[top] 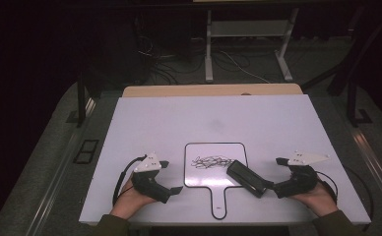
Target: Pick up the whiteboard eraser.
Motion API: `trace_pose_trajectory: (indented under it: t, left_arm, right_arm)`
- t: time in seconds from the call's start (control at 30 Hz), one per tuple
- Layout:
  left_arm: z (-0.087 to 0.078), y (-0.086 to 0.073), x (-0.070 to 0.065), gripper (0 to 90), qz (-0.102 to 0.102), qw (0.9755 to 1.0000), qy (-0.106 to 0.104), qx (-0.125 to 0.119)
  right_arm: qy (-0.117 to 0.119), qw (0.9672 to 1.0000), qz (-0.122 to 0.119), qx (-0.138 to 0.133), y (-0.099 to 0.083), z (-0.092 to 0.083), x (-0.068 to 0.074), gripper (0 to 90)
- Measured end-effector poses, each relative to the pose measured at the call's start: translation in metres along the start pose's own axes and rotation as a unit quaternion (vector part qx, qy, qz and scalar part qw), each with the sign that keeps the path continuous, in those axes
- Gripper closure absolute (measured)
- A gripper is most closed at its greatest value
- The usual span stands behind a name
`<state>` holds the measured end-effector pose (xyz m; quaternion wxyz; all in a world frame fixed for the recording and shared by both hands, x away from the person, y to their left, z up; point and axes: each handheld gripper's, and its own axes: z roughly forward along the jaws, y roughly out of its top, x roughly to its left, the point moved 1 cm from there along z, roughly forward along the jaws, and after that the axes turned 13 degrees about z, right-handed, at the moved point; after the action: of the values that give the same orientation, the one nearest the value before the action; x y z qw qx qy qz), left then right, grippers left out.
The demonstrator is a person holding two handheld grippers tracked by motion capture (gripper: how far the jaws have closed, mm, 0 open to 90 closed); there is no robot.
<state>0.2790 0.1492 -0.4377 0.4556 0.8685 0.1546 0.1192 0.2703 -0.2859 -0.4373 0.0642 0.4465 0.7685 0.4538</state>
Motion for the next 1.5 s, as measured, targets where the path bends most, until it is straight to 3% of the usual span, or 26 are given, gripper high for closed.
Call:
trace_pose_trajectory:
  t: [0.7,1.0,1.5]
  left_arm:
    - [-0.002,-0.003,0.000,0.0,-0.005,1.0000,0.003,0.006]
    - [-0.003,-0.003,-0.001,0.0,-0.006,1.0000,0.002,0.003]
    - [-0.004,-0.003,-0.003,0.0,-0.011,0.9999,0.004,-0.001]
  right_arm:
    - [-0.006,1.0000,0.003,0.004,0.010,0.000,0.001,0.0]
    - [-0.005,0.9996,0.005,0.026,0.017,0.003,0.004,0.0]
    - [-0.010,0.9990,-0.012,0.041,0.028,0.006,0.011,0.0]
